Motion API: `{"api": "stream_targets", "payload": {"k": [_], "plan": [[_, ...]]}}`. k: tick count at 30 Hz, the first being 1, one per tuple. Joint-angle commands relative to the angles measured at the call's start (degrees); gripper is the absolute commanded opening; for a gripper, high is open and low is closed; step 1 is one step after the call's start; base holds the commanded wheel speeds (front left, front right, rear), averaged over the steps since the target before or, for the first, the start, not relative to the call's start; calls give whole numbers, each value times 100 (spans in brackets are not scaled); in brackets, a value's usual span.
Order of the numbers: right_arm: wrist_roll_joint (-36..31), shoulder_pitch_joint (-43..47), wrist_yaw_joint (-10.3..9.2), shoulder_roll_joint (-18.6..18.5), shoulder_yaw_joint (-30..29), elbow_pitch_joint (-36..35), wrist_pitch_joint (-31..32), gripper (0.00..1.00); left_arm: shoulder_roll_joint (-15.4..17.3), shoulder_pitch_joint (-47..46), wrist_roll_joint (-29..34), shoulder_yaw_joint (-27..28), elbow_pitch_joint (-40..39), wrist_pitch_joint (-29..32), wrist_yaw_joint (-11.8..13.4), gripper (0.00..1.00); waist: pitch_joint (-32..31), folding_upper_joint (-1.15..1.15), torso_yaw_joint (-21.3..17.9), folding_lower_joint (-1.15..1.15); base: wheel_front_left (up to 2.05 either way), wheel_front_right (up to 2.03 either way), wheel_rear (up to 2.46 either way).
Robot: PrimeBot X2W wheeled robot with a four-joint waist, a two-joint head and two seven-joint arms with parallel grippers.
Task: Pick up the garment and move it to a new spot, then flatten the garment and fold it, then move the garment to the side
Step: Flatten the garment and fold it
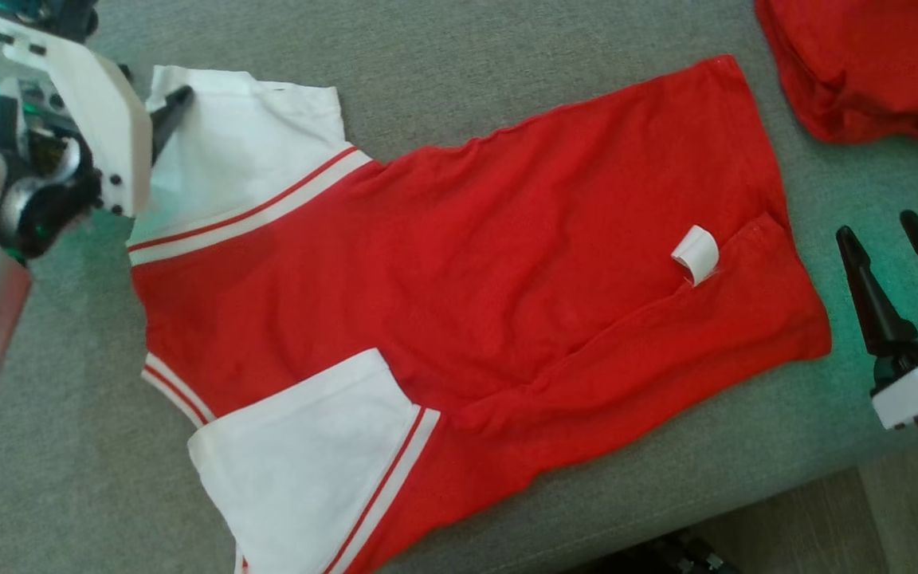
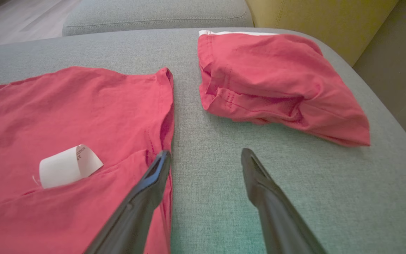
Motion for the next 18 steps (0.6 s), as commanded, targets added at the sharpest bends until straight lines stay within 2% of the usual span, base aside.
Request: {"api": "stream_targets", "payload": {"k": [1, 7, 8, 9, 10, 14, 18], "plan": [[-28, -54, 36, -138, 53, -104, -59, 100, 301, -276, 62, 140, -70, 52, -18, 100, 15, 0, -25, 0, 0, 0, 0], [-17, -275, 36, -176, 170, -73, -45, 100, 322, -366, 104, -6, 19, -24, -26, 100, 83, 0, -71, 0, 0, 0, 0], [-14, -328, 36, -194, 207, -65, -36, 100, 314, -372, 53, -29, 43, 27, -27, 85, 97, 0, -78, 0, 0, 0, 0], [-6, -394, 36, -215, 255, -65, -22, 100, 314, -380, 14, -60, 52, 77, -28, 15, 108, 0, -85, 0, 0, 0, 0], [11, -474, 36, -243, 314, -73, 0, 100, 321, -391, -30, -87, 48, 117, -29, 0, 119, 0, -90, 0, 0, 0, 0], [524, -1104, 36, -371, 850, -200, 284, 100, 376, -449, -160, -230, -41, 38, -32, 0, 153, 0, -78, 0, 0, 0, 0], [902, -1872, 36, -384, 1291, 212, 813, 100, 438, -502, -199, -405, -93, -173, -33, 0, 141, 0, -26, 0, 0, 0, 0]]}}
